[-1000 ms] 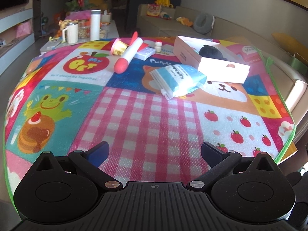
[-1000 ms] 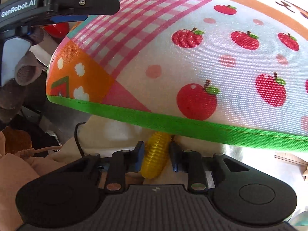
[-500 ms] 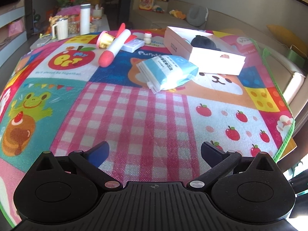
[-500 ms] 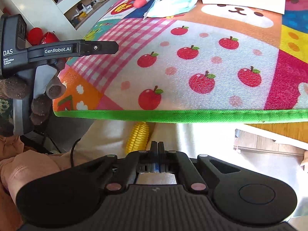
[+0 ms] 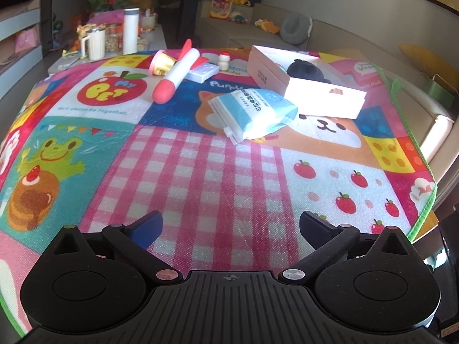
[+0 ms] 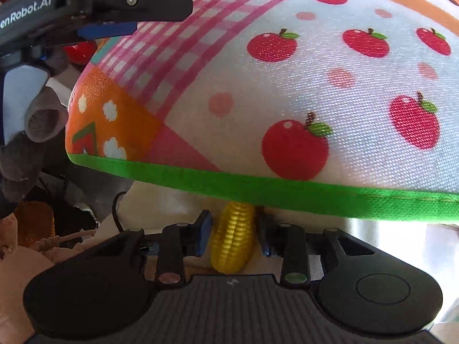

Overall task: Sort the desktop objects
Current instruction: 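Grasp the yellow corn toy beside the mat with the right gripper and lift, then set the yellow corn toy on the mat beside the box with the right gripper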

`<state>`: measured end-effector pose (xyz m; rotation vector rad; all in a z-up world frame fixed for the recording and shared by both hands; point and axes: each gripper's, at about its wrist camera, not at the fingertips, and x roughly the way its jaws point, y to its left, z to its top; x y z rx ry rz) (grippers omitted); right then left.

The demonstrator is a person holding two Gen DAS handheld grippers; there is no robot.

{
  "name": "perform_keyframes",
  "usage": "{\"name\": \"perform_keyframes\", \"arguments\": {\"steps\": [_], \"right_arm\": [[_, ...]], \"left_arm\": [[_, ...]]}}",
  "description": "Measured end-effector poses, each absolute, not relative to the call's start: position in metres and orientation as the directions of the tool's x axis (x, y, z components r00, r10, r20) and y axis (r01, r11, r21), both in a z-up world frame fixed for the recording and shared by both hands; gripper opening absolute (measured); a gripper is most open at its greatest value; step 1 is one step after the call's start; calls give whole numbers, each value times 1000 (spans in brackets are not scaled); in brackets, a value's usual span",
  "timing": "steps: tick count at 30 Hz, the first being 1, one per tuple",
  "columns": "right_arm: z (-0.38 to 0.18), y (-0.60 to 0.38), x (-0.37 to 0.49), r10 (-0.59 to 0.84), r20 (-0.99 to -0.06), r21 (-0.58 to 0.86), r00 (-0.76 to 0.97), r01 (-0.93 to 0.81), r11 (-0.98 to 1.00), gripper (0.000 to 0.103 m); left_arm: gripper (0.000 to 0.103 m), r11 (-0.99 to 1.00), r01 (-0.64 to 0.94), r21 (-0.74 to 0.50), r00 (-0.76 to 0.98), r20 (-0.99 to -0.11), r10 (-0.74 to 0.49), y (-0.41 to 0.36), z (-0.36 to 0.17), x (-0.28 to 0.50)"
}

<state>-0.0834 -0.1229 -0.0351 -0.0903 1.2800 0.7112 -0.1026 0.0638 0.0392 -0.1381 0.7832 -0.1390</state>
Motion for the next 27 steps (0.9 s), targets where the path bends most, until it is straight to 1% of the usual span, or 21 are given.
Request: {"name": "perform_keyframes", "arguments": {"steps": [5,9,12,17,19,22,23,24,25,26,27], "right_arm": [[-9,-157,-92,466,-869,329,169,-507,797,29],[15,-197,-100,452,-858,303,245,-468,830,29],[39,-225,-105,436,-840,274,324,-439,855,29],[84,-262,-73,467,-743,295,479,-393,871,29],[89,-266,-41,480,-697,326,533,-362,874,29],[83,-272,10,507,-639,407,578,-305,861,30],[79,-272,27,496,-624,419,604,-277,865,34],[75,-270,43,468,-614,416,636,-242,876,42],[68,-271,56,413,-606,412,680,-177,894,72],[62,-272,65,374,-595,414,712,-128,901,88],[57,-272,69,352,-579,416,735,-104,904,102]], "left_arm": [[103,982,72,-175,694,-698,-175,65,32,-95],[103,980,131,-149,700,-686,-198,47,31,-77],[103,978,183,-100,714,-670,-202,28,31,-54],[103,983,185,-16,743,-652,-151,6,32,-10],[103,985,174,7,762,-635,-130,1,33,2],[103,984,172,37,768,-631,-110,-7,33,11],[103,983,178,51,768,-632,-106,-9,32,12],[103,980,187,70,766,-634,-101,-10,30,12],[103,975,199,93,765,-637,-95,-12,28,12],[103,970,211,122,765,-639,-86,-13,25,12],[103,963,220,157,766,-639,-71,-14,23,12]]}}
